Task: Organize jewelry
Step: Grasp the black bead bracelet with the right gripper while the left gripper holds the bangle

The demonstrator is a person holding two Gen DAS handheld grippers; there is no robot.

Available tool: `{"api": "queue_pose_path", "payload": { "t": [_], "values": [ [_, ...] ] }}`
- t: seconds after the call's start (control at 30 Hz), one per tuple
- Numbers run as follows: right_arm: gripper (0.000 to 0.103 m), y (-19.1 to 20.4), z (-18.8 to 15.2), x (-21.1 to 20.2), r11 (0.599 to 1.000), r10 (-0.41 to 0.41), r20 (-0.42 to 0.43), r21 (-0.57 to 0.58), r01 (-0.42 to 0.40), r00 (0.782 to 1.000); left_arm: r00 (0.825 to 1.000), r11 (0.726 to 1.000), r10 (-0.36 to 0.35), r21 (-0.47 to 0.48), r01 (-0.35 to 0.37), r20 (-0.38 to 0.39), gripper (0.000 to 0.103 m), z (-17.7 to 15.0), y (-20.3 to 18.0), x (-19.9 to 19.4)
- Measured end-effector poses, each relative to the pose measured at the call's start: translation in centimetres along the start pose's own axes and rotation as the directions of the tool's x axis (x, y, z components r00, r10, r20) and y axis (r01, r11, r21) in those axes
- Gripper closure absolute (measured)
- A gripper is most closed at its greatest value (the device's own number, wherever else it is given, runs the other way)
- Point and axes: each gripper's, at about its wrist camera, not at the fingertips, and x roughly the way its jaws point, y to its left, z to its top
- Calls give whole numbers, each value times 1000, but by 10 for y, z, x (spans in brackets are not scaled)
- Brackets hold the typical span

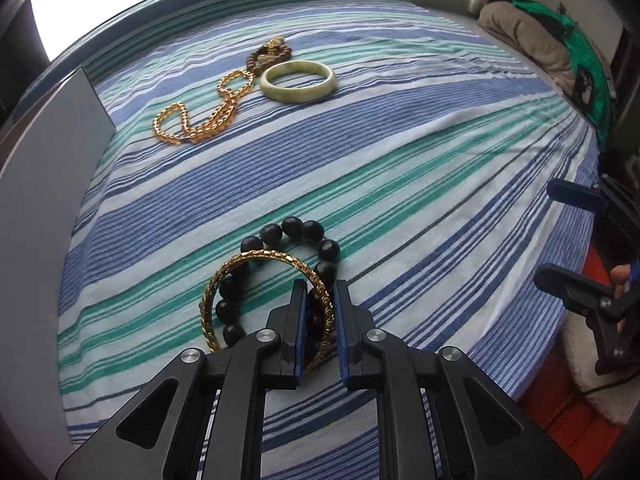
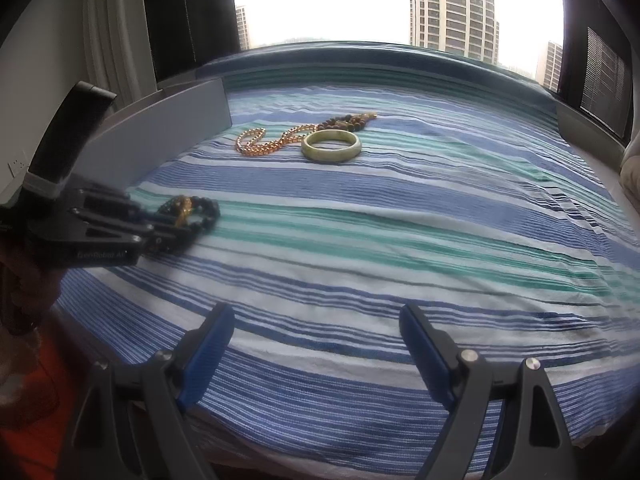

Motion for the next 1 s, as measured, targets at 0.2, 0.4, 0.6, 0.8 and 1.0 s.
{"api": "queue_pose_path", "payload": {
  "t": [0.2, 0.4, 0.6, 0.8, 1.0],
  "values": [
    [17, 2, 0, -1, 1000, 2, 3, -3, -2, 1000, 995, 991, -101, -92, 102, 18, 65, 6, 18, 0],
    [17, 3, 0, -2, 1000, 4, 6, -8, -4, 1000, 983, 961, -184, -206, 183, 17, 79, 11, 29, 8],
    [17, 3, -1, -2, 1000, 6, 2, -11, -6, 1000, 971, 921, -235, -309, 235, 38, 92, 8, 42, 7],
    [17, 4, -2, -1, 1000, 6, -6, -16, -6, 1000, 970, 902, -213, -358, 243, 120, 92, 0, 54, -18],
    [17, 7, -2, 2, 1000, 9, -19, -22, -9, 1000, 964, 895, -226, -362, 261, 137, 92, -3, 54, -14]
  ]
}}
